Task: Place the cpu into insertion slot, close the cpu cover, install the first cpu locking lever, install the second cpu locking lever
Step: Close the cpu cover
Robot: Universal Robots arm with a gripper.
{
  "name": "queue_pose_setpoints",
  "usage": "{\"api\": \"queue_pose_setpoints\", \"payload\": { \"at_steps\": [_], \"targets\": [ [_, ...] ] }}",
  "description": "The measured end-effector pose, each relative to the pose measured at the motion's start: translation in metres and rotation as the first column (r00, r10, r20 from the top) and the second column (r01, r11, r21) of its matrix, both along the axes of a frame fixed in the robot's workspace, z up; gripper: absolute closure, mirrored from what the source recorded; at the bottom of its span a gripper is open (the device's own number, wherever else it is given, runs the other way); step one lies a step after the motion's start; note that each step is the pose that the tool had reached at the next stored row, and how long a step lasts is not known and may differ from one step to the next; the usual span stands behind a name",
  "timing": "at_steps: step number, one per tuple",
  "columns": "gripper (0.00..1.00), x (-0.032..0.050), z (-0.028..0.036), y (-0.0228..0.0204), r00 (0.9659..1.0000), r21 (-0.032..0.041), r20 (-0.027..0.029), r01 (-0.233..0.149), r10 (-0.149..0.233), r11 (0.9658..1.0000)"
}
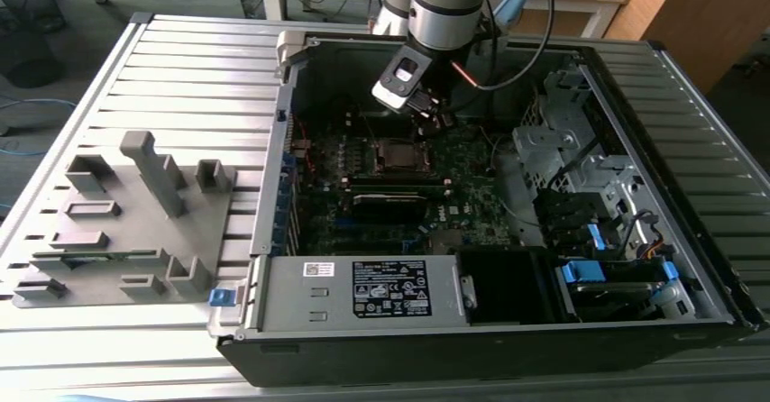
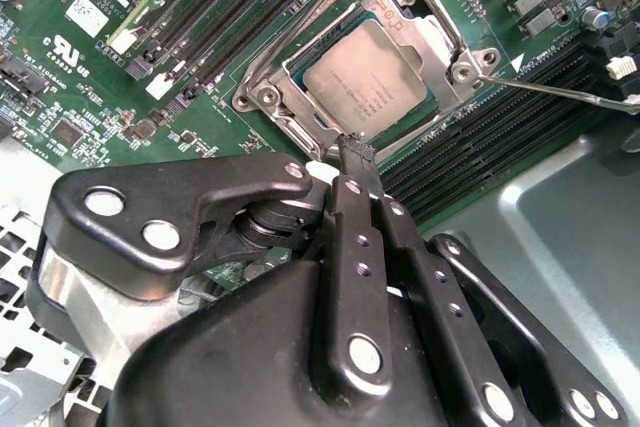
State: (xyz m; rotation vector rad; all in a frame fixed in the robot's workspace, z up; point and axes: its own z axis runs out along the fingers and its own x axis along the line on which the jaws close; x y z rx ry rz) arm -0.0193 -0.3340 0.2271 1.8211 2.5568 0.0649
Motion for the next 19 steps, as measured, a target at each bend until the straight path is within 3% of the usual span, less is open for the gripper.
{"api": "queue_pose_setpoints", "payload": {
  "at_steps": [8, 19],
  "targets": [
    [0.90, 0.0000, 0.0000, 0.0000, 0.9994, 0.0001, 0.0000, -0.033, 0.033, 0.9994],
    [0.90, 0.0000, 0.0000, 0.0000, 0.9991, 0.0000, 0.0000, -0.043, 0.043, 0.9991]
  ]
}}
